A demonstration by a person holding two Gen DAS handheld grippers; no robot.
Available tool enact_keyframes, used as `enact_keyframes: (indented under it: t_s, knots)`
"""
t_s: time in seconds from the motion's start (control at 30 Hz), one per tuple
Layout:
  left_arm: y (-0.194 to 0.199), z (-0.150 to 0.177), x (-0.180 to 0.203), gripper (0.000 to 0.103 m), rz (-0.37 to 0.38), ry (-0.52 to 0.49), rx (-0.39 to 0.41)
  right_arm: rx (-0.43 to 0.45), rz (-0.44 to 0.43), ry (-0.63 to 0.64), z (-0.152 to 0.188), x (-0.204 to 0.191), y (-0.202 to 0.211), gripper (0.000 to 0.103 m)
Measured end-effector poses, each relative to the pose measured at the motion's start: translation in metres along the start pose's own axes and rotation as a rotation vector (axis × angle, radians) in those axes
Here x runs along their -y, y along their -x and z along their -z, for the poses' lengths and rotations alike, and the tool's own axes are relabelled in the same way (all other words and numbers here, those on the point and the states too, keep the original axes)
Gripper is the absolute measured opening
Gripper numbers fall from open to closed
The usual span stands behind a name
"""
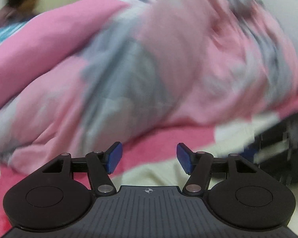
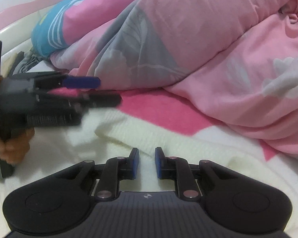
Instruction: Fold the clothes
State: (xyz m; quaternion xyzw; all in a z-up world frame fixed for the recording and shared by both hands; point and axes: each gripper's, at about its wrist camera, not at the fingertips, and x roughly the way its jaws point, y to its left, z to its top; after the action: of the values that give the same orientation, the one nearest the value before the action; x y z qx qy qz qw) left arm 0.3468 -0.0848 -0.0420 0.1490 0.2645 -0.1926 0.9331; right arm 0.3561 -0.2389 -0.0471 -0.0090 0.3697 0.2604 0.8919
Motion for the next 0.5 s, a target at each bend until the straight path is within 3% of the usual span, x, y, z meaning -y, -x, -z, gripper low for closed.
enact_keyframes:
  t_s: [0.13,0.2,0.27,0.37,0.5]
  knots:
    - [-0.013,0.006,0.025,0.061,-0.062,-0.171,-0.053,0.111,-0.008,-0.134,0.001,0.021,0.029,0.018]
    - [-0.015,0.005,0.021,0.063,-0.05,-0.151,-0.063,0.127,0.032,-0.164,0.005,0.032,0.034,0.018]
    - [-0.016,0.004,0.014,0.065,-0.04,-0.116,-0.082,0.048,0.101,-0.219,0.016,0.05,0.021,0.014]
    - [-0.008,0.002,-0.001,0.065,-0.037,-0.049,-0.108,0.076,0.044,-0.388,0.02,0.072,0.032,0.009]
    - [0.033,0.001,-0.021,0.065,-0.06,0.036,-0.111,0.081,0.121,-0.472,0.031,0.07,0.069,0.013]
